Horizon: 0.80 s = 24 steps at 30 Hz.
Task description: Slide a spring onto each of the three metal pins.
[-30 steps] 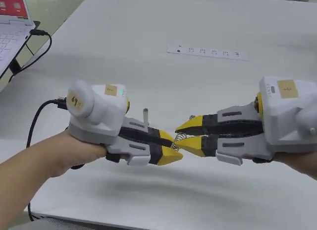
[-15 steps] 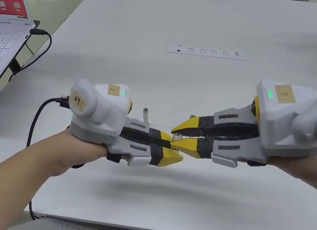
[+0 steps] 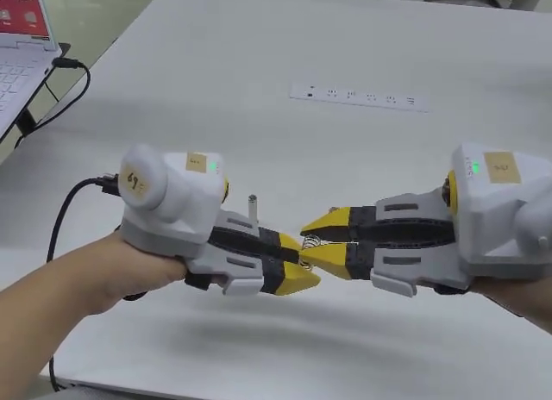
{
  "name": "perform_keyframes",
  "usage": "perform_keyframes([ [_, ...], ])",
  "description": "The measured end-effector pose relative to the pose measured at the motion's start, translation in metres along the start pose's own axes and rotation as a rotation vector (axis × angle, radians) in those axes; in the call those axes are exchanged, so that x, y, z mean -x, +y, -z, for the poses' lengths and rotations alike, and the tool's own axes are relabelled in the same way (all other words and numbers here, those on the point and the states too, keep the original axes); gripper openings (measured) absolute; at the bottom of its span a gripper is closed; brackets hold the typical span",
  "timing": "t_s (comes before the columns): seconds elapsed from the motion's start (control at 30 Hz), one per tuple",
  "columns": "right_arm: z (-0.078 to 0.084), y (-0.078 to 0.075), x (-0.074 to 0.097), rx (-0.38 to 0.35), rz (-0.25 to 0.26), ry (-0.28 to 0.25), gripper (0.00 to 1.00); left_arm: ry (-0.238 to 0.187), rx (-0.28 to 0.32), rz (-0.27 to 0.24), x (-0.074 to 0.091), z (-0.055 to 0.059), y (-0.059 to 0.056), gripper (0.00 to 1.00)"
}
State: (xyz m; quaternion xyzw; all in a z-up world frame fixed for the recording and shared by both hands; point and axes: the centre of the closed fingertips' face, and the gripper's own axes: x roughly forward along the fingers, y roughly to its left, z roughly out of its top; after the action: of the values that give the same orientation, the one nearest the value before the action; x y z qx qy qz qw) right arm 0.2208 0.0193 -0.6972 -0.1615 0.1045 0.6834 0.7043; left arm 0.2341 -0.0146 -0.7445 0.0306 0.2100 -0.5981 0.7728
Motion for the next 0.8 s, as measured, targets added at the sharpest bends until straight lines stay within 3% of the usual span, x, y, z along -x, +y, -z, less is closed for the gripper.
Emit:
perform_keyframes([
  [0.33,0.0,0.0,-0.001,0.012,0.0,0.015,0.07,-0.012,0.013,-0.034,0.004,-0.002,0.006,0.12],
  [0.8,0.003,-0.003,0.001,0.011,0.032,0.023,0.07,0.004,0.008,-0.165,0.03,0.008,0.029,0.35],
])
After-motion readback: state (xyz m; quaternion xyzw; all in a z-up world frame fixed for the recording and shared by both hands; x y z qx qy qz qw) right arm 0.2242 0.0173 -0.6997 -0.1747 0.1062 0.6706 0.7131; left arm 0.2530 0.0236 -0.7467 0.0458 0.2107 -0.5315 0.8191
